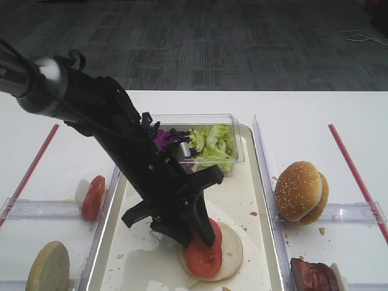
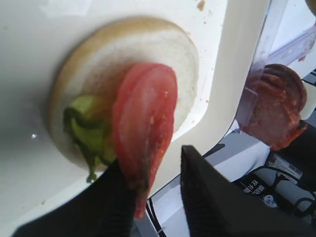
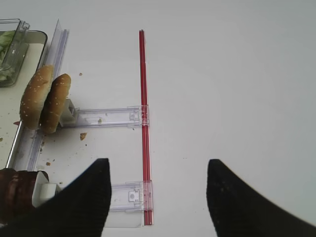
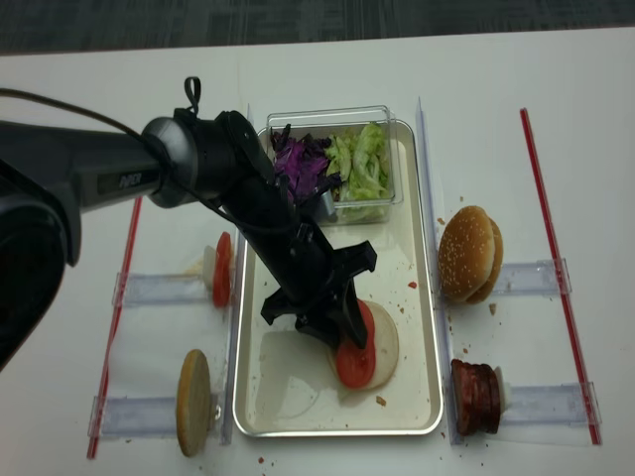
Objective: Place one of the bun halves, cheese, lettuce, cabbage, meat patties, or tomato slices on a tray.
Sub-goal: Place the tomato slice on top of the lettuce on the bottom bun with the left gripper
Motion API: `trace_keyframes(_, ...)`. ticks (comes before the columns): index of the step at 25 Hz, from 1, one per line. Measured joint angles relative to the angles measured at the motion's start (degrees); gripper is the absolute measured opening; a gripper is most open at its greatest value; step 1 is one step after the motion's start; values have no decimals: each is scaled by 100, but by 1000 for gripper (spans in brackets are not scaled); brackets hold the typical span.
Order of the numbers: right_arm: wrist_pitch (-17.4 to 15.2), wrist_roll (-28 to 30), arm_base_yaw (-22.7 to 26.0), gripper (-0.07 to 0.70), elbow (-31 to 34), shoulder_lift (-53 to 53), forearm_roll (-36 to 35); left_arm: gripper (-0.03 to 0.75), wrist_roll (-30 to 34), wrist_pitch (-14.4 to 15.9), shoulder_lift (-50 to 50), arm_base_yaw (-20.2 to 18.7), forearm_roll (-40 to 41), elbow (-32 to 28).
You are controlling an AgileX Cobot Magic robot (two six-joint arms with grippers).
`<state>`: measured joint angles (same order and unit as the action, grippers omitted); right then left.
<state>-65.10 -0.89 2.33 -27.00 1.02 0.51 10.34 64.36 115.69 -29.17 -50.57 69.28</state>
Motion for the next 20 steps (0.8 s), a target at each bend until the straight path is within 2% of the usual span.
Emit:
trace_keyframes(9,0,0,0,466,0,0,0,229,-725,318,0,-148,997,602)
trace_keyframes(13,0,0,0,466,0,0,0,229,-1097,357,0,-170,1563,905)
trace_keyframes(20,0,11,0,466,0,0,0,229,-1428,399,0,-170,2083,1327)
